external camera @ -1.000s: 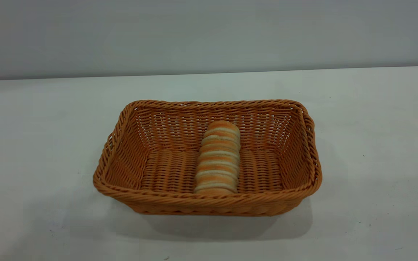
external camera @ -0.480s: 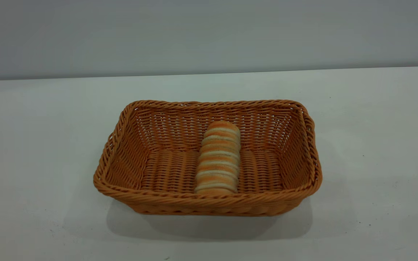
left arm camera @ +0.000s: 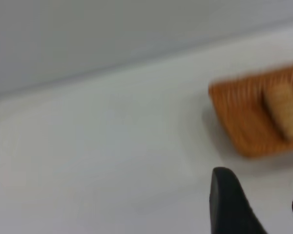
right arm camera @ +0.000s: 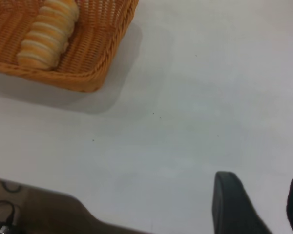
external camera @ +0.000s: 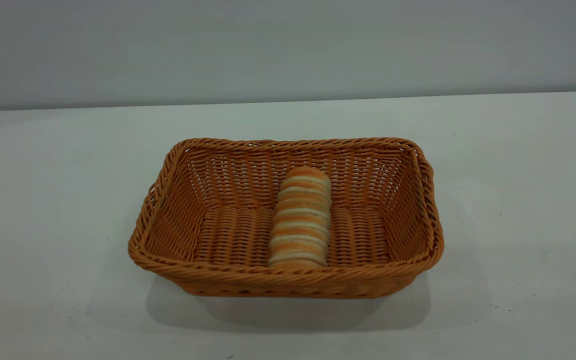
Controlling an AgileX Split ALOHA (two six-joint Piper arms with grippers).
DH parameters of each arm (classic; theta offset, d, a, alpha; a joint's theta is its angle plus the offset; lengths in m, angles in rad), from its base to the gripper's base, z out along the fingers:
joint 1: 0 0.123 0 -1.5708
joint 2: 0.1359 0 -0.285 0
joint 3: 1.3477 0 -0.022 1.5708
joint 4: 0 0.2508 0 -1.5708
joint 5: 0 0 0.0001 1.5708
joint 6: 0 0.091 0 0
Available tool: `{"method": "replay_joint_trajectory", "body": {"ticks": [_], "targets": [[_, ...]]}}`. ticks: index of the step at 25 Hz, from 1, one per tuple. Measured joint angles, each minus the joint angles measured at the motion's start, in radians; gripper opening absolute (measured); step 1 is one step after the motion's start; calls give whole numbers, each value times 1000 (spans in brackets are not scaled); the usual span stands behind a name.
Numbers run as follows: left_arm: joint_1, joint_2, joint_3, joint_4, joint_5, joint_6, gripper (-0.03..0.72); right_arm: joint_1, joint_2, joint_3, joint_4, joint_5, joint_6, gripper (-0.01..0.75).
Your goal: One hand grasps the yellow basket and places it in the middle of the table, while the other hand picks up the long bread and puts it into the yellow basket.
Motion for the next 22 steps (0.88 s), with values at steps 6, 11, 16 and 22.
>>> {"method": "replay_joint_trajectory", "body": {"ticks": [6, 11, 16, 22], "targets": [[79, -83, 175, -43, -6, 1, 390, 0, 0, 0, 0, 0, 0, 259], [135, -100, 264, -80, -6, 16, 381, 0, 0, 0, 0, 0, 0, 259], [201, -105, 339, -108, -20, 17, 378, 0, 0, 0, 0, 0, 0, 259], [260, -158, 358, -123, -30, 44, 378, 0, 0, 0, 0, 0, 0, 259]]}}
